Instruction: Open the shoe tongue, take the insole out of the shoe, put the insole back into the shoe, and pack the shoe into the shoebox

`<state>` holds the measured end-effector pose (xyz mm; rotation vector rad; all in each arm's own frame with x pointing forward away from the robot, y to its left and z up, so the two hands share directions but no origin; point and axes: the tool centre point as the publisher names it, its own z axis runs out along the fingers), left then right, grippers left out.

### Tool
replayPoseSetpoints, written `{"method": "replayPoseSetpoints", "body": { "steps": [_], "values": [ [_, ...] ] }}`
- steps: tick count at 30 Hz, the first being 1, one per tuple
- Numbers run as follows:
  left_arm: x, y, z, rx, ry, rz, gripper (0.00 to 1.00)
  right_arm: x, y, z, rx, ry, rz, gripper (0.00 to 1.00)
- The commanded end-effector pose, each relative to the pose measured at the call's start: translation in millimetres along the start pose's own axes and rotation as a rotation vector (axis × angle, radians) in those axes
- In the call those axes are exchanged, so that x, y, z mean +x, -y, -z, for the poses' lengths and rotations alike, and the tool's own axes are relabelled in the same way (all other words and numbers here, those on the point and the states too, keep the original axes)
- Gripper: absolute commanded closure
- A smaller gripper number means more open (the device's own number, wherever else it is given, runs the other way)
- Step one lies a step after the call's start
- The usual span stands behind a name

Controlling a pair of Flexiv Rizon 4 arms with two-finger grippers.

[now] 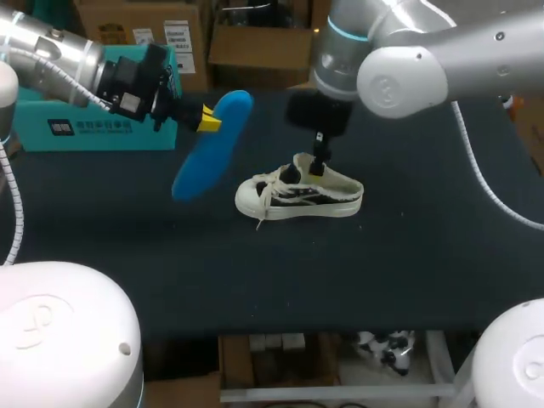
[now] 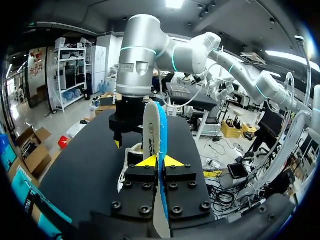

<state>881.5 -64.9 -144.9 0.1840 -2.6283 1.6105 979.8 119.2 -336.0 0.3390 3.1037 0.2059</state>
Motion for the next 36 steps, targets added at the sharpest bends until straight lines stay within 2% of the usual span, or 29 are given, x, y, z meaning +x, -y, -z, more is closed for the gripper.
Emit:
{"method": "replayPoseSetpoints", "body": {
  "steps": [1,3,4,5,7,15,25,30,36],
  "values": [
    [3.4,-7.2,5,0.008,0.017,0.007,1.00,1,-7,-6,0.163,0.015,-0.002,0.00],
    [4.0,-10.2,7,0.008,0.020,0.009,1.00,0,-9,-9,0.170,0.017,0.001,0.00],
    [4.2,-11.8,8,0.008,0.024,0.013,1.00,0,-9,-11,0.177,0.018,0.003,0.07],
    [4.4,-13.3,9,0.009,0.028,0.016,1.00,0,-10,-12,0.180,0.020,0.004,0.36],
    [3.4,-16.9,11,0.008,0.031,0.024,1.00,0,-11,-14,0.191,0.030,0.007,1.00],
    [-0.2,-22.5,15,0.007,0.040,0.041,1.00,1,-11,-15,0.244,0.057,-0.010,1.00],
    [-6.7,-18.1,14,0.024,0.008,0.031,1.00,7,-10,-12,0.224,0.073,-0.061,1.00],
    [-14.3,-8.1,13,0.050,-0.042,0.024,1.00,12,-8,-5,0.195,0.070,-0.132,1.00],
    [-22.2,15.4,15,0.084,-0.126,-0.012,1.00,21,-5,6,0.157,0.064,-0.251,1.00]
  ]
}}
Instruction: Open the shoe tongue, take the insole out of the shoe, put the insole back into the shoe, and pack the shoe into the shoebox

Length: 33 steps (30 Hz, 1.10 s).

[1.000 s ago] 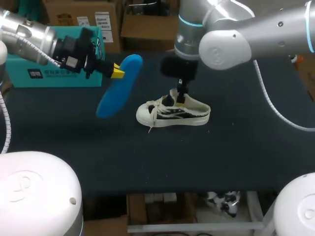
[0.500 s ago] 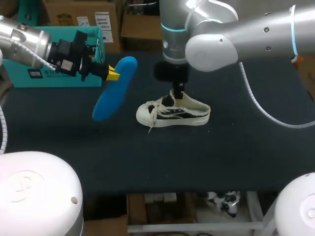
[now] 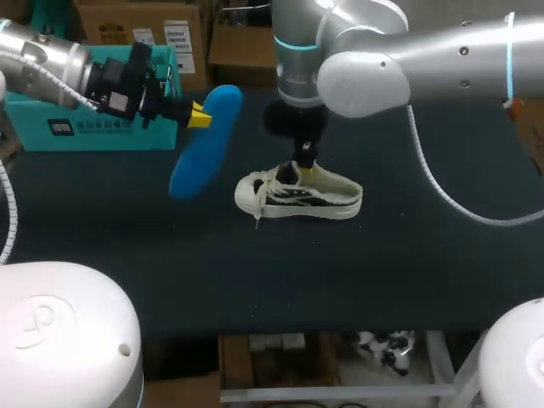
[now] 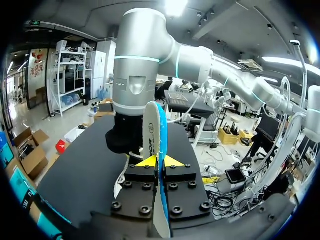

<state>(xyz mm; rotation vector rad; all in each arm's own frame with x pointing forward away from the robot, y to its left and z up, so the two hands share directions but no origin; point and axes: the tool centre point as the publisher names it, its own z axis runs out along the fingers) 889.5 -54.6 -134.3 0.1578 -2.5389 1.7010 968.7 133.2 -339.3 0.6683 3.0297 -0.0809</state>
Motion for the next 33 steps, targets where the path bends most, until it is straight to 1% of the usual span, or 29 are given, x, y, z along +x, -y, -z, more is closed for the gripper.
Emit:
{"method": "replayPoseSetpoints", "body": {
  "steps": [1,6,12,19,22,27,29,33],
  "values": [
    [-16.3,14.0,1,0.011,-0.101,-0.017,1.00,7,9,12,-0.026,-0.004,-0.066,1.00],
    [-25.2,30.0,-2,0.040,-0.178,-0.044,1.00,19,15,19,-0.065,-0.028,-0.219,1.00],
    [-41.0,45.2,-12,0.058,-0.278,-0.054,1.00,41,19,24,-0.131,-0.050,-0.409,1.00],
    [-50.1,54.2,-20,0.086,-0.359,-0.059,1.00,61,28,21,-0.179,-0.046,-0.606,1.00],
    [-51.2,54.8,-22,0.096,-0.383,-0.060,1.00,66,29,16,-0.194,-0.039,-0.661,1.00],
    [-53.2,53.8,-27,0.096,-0.401,-0.059,1.00,71,32,8,-0.213,-0.031,-0.729,1.00],
    [-54.3,53.3,-29,0.096,-0.405,-0.058,1.00,71,35,6,-0.233,-0.031,-0.744,1.00],
    [-56.9,52.9,-28,0.108,-0.411,-0.051,1.00,69,41,1,-0.235,-0.036,-0.786,1.00]
  ]
}}
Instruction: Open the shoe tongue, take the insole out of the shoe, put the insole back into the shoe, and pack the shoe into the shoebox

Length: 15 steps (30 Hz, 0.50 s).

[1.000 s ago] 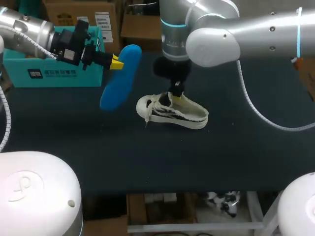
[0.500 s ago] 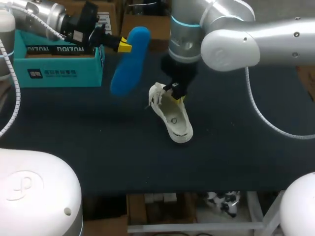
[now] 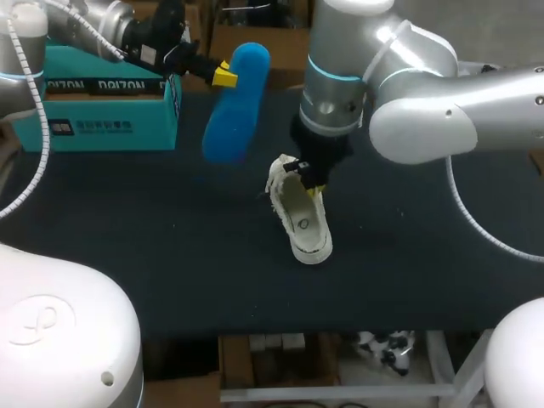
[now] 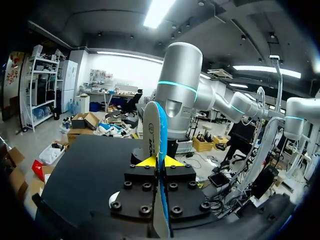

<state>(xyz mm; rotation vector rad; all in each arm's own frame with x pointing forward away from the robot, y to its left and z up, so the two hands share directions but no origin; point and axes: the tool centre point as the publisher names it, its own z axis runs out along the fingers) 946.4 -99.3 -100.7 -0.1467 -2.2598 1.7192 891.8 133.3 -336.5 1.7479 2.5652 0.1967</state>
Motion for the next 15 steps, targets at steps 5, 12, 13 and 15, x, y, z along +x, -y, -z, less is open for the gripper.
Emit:
{"method": "replayPoseSetpoints", "body": {
  "steps": [5,12,13,15],
  "values": [
    [-7.5,-3.4,2,0.030,-0.108,0.005,1.00,-14,8,-4,-0.102,-0.014,-0.039,1.00],
    [-5.0,1.5,-3,0.078,-0.121,0.012,1.00,-24,16,7,-0.134,-0.033,-0.062,0.00],
    [-4.0,3.9,-3,0.086,-0.123,0.013,1.00,-26,17,10,-0.139,-0.034,-0.066,0.00],
    [-1.5,9.3,-4,0.102,-0.129,0.018,1.00,-28,18,19,-0.147,-0.048,-0.075,0.00]
  ]
}}
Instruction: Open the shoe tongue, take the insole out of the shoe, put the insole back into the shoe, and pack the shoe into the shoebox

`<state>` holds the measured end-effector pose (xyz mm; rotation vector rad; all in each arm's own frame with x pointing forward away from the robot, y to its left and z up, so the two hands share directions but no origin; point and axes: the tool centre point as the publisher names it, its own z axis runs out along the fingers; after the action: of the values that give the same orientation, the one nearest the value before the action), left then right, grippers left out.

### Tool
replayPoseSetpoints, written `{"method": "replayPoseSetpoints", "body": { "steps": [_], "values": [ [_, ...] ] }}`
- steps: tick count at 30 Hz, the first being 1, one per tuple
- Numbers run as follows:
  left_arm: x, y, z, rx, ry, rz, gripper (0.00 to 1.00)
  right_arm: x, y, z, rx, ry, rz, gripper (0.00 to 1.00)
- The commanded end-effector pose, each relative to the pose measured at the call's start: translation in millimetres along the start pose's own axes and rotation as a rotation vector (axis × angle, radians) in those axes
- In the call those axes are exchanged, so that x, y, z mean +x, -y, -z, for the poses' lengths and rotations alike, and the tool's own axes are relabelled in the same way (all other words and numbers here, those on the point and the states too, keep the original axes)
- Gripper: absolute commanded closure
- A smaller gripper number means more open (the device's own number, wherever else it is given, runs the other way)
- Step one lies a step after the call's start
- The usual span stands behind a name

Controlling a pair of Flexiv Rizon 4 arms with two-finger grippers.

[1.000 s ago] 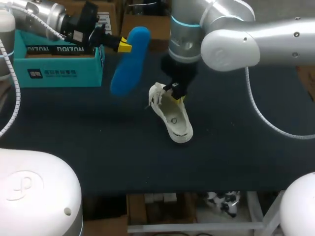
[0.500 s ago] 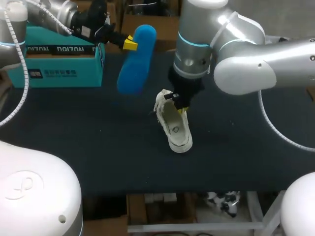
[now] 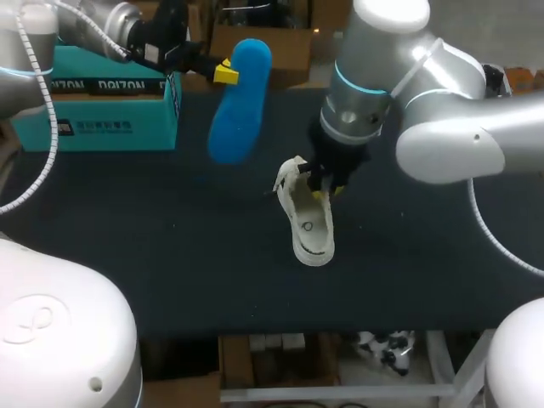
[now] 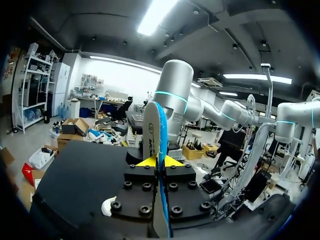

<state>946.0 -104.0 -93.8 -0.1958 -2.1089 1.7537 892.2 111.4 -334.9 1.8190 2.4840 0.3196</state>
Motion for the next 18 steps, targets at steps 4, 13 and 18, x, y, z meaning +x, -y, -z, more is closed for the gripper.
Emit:
{"method": "replayPoseSetpoints", "body": {
  "steps": [4,13,18],
  "values": [
    [6.4,13.1,-4,0.061,-0.041,0.015,1.00,-10,11,31,-0.094,-0.045,-0.023,0.00],
    [43.0,41.0,-9,0.124,-0.064,0.047,1.00,-10,11,31,-0.094,-0.045,-0.023,0.00],
    [63.7,49.5,-14,0.167,-0.095,0.086,1.00,-10,11,31,-0.094,-0.045,-0.023,0.00]
  ]
}}
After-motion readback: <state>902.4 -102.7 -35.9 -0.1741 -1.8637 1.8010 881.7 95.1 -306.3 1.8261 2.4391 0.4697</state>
